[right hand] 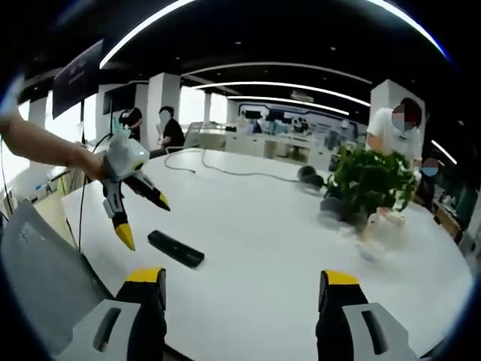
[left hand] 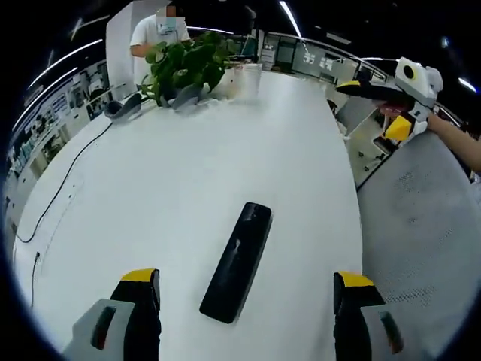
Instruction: Press the specified remote control buttons in sequence, fully releasing each button before pressing the next.
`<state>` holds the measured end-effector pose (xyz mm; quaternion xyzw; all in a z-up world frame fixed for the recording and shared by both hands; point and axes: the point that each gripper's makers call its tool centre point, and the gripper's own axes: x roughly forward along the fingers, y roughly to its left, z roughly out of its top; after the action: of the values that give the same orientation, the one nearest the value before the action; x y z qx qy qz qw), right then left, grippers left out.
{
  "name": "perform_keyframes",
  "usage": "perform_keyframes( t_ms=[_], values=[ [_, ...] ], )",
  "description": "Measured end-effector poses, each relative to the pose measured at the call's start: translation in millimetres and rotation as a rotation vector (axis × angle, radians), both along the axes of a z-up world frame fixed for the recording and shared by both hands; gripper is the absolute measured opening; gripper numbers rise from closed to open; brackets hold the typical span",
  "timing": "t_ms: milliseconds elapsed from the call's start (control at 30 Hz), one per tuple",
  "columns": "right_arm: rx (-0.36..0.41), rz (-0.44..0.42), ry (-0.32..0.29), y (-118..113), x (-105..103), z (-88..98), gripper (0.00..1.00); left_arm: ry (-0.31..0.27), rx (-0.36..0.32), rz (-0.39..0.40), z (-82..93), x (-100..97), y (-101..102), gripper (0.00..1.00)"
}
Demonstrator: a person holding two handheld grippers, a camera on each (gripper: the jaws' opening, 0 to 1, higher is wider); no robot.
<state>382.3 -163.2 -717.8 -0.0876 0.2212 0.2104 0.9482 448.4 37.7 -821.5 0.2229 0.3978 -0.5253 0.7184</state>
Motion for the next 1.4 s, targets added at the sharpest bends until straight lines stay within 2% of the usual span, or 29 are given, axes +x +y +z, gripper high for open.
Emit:
perform_keyframes(
  t_ms=[333,967,1233,1267,1300,1333,1367,1400],
  values=[
    [-0.009,0.001,0.011,-0.3,-0.2,-2.4,0.81,0.018,0.073,-0.035,-19.7,-0.2,0.7,1.0],
    [-0.022,-0.003,0.032,-1.4,-0.1,-6.5,0.79,0.025,0.101,-0.059,-31.9,8.4,-5.2,1.0],
    [-0.025,0.003,0.041,-0.2,0.4,-8.0,0.77,0.018,0.091,-0.069,-33.0,11.4,-10.9,1.0],
    [-0.025,0.004,0.042,-0.1,0.2,-8.2,0.77,0.018,0.094,-0.072,-33.0,11.5,-10.7,0.9],
    [-0.023,0.005,0.043,0.2,0.1,-8.4,0.77,0.014,0.101,-0.088,-32.3,11.9,-9.8,0.72],
    [-0.023,0.006,0.044,0.2,0.1,-8.5,0.77,0.01,0.101,-0.089,-32.1,12.5,-9.6,0.66],
    [-0.024,0.006,0.044,0.1,0.0,-8.7,0.77,-0.01,0.089,-0.086,-31.3,15.9,-11.1,0.68],
    [-0.024,0.006,0.045,0.1,-0.1,-8.9,0.77,0.003,0.084,-0.072,-31.7,15.3,-11.4,0.73]
  ],
)
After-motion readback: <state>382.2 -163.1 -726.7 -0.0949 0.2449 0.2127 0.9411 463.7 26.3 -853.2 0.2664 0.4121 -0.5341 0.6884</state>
